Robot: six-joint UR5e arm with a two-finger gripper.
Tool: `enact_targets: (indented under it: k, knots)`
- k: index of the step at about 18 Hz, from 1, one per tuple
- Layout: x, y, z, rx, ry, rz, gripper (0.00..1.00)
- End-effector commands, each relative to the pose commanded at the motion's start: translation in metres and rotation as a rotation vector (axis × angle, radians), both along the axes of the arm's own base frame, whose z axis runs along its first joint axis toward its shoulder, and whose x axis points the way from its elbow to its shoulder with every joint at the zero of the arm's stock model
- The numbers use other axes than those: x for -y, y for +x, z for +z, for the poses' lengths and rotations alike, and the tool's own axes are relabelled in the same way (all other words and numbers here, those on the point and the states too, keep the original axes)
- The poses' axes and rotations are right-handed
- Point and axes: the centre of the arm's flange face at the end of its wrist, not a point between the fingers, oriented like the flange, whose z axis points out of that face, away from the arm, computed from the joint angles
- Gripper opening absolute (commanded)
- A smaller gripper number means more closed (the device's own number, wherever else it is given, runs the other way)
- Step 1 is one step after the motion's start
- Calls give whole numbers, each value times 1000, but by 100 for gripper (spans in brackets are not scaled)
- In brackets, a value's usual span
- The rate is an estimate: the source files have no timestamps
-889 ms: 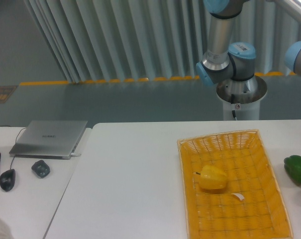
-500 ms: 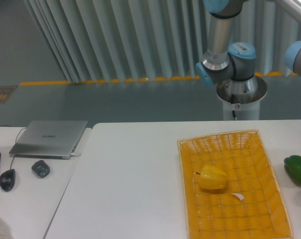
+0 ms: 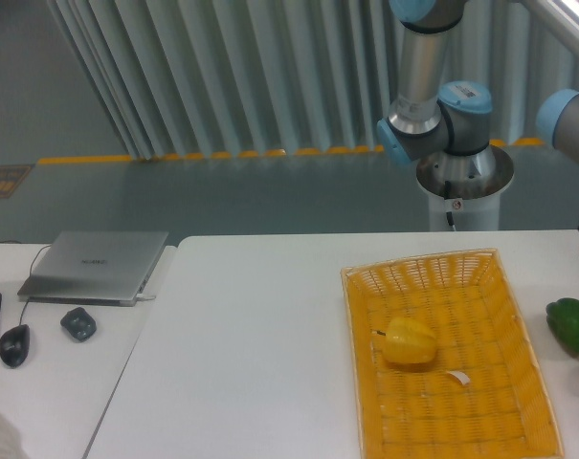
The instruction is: Place the yellow pepper on the table
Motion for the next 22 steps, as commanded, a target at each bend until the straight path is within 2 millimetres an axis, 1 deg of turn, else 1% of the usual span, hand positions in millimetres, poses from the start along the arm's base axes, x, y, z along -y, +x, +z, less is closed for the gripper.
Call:
enact_targets:
  k: [2,4,5,7,8,10,12,14,17,18,19,21,22]
  knots:
    - [-18,21,2,-4,-6,-47,100]
    - [-24,38,1,-1,-10,-67,100]
    - [-32,51,1,0,-12,-91,100]
    - [-43,68,0,-11,-35,-110,100]
    - [-50,78,-1,-29,-64,-113,100]
    - [-67,105,-5,-89,-157,-111,100]
    - [-83,131,-9,-151,-230,-151,100]
    - [-95,146,-15,-166,-242,-147,100]
    - [-112,174,-16,-172,-222,-69,100]
    - [-117,180,-21,-169,-225,-58,100]
    - [-121,184,-20,-173,-221,-54,100]
    - [-130,203,-21,-178,-222,-84,100]
    - [-131,210,-26,-172,-230,-88,100]
